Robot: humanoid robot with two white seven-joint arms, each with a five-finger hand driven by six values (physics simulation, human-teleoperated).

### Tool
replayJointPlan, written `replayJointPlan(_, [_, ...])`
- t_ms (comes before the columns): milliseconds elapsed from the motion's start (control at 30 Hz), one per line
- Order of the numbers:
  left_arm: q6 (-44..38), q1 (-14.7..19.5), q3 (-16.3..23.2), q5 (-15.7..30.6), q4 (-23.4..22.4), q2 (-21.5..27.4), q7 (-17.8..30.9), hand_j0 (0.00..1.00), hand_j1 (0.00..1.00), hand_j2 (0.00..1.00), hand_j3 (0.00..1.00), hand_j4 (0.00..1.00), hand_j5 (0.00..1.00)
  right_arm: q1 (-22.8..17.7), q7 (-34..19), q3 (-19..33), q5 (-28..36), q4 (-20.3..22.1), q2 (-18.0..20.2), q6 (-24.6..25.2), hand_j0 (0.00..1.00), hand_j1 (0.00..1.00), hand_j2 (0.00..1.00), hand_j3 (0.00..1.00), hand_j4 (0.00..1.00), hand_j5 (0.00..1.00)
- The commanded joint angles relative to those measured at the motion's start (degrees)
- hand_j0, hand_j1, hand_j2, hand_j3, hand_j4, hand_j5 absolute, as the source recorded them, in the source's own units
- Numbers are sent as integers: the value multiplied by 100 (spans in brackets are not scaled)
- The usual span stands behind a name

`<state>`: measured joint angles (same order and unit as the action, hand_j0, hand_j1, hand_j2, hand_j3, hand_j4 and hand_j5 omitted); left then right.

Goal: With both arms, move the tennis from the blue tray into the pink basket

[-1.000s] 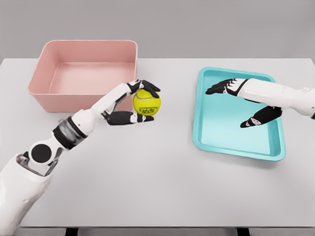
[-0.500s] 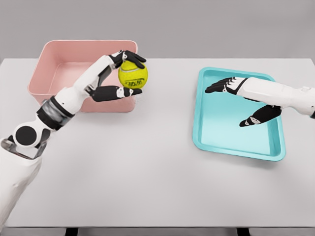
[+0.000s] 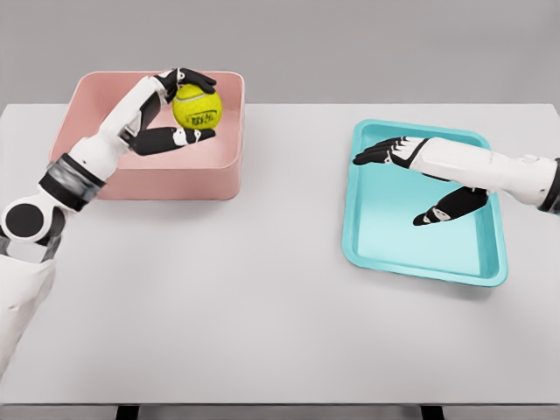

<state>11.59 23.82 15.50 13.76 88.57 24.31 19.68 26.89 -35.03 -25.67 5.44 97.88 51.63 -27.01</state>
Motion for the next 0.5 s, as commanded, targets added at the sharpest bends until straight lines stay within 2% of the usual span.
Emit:
replayJointPlan(0, [-8, 18, -82, 22, -279, 4, 1, 47, 47, 47, 47, 47, 47, 0, 3, 1, 45, 64, 5, 20, 100, 100, 100, 100, 100, 100])
replayJointPlan(100, [-8, 149, -91, 13, -727, -5, 1, 46, 46, 46, 46, 46, 46, -9, 3, 1, 45, 100, -4, 20, 100, 100, 100, 100, 100, 100])
replayJointPlan(467, [-307, 343, -91, -22, -1422, -23, -8, 47, 47, 47, 47, 47, 47, -9, 3, 10, 45, 108, -13, 20, 100, 100, 100, 100, 100, 100])
